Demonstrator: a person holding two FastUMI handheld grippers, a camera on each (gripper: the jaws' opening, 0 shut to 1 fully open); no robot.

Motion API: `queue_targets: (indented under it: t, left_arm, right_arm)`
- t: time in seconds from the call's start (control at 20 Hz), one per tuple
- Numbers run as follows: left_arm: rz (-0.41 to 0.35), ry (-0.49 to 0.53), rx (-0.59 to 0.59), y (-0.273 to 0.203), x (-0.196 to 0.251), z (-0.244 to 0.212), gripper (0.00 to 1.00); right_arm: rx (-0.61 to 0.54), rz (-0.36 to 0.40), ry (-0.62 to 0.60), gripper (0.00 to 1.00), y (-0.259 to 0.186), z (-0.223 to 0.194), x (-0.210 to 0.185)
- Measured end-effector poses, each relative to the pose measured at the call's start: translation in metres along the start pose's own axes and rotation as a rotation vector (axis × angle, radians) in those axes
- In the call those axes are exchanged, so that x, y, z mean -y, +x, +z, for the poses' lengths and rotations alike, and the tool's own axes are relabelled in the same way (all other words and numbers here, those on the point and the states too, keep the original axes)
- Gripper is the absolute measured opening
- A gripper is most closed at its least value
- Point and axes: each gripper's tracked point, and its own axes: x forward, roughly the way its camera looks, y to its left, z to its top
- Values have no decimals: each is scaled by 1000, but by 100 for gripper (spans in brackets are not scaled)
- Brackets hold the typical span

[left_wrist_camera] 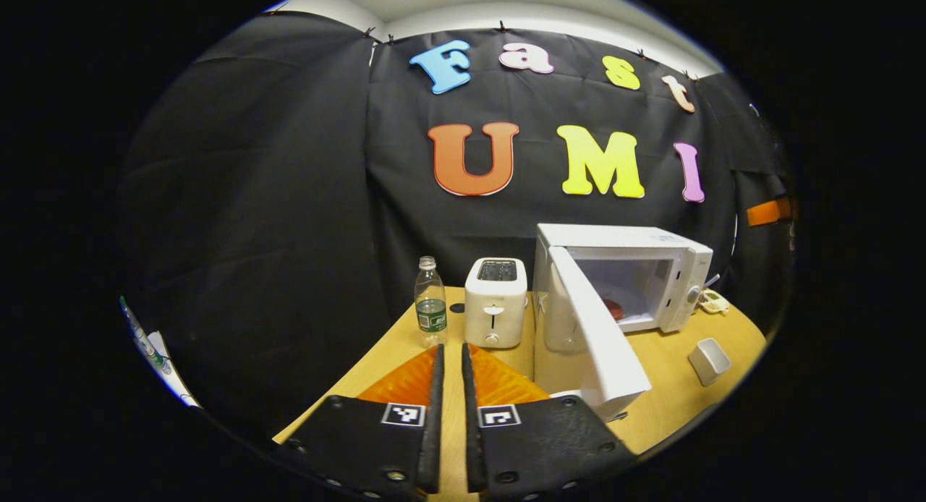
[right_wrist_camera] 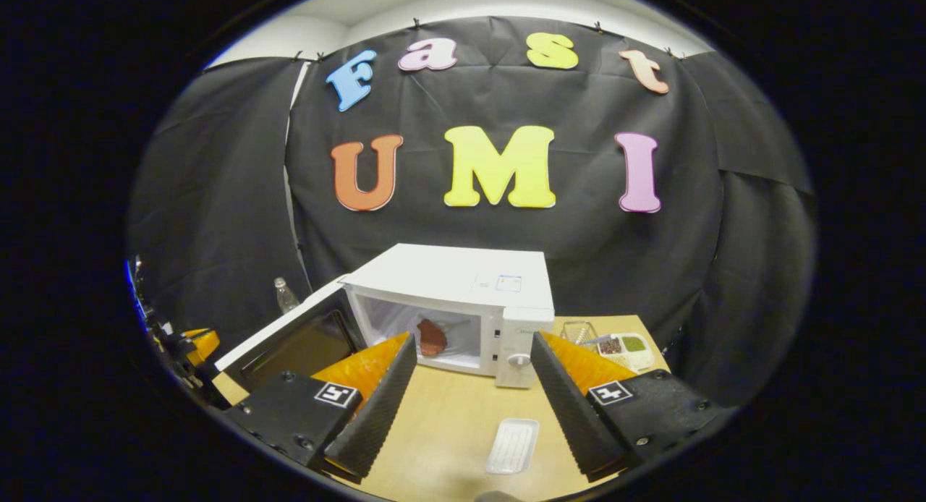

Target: Open the microwave oven with the left hand, put the food in, and close the microwave oven.

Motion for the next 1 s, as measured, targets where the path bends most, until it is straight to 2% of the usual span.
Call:
queue_targets:
  t: [0.05,0.1,0.15,0.2,0.7,0.75,0.8,1.0]
  left_arm:
    - [8,15,-7,9,-4,-9,0]
    - [-15,5,-15,2,1,-12,0]
    - [-32,-5,-29,9,7,-19,0]
    - [-47,-2,-32,13,10,-26,0]
    - [-186,26,-55,18,67,-47,0]
    - [-202,27,-53,17,77,-48,0]
    - [-225,29,-49,14,87,-47,0]
    - [-304,38,-51,8,137,-47,0]
  right_arm:
    - [-4,-3,6,92,-5,-2,2]
    - [-9,-3,18,92,-11,-1,3]
    - [-9,1,31,100,-16,-2,3]
    - [-14,0,34,92,-21,-2,3]
    - [-39,-70,61,92,-49,-20,33]
    - [-41,-84,62,100,-50,-22,38]
    - [-49,-86,71,92,-52,-25,41]
    - [-68,-98,94,92,-59,-34,48]
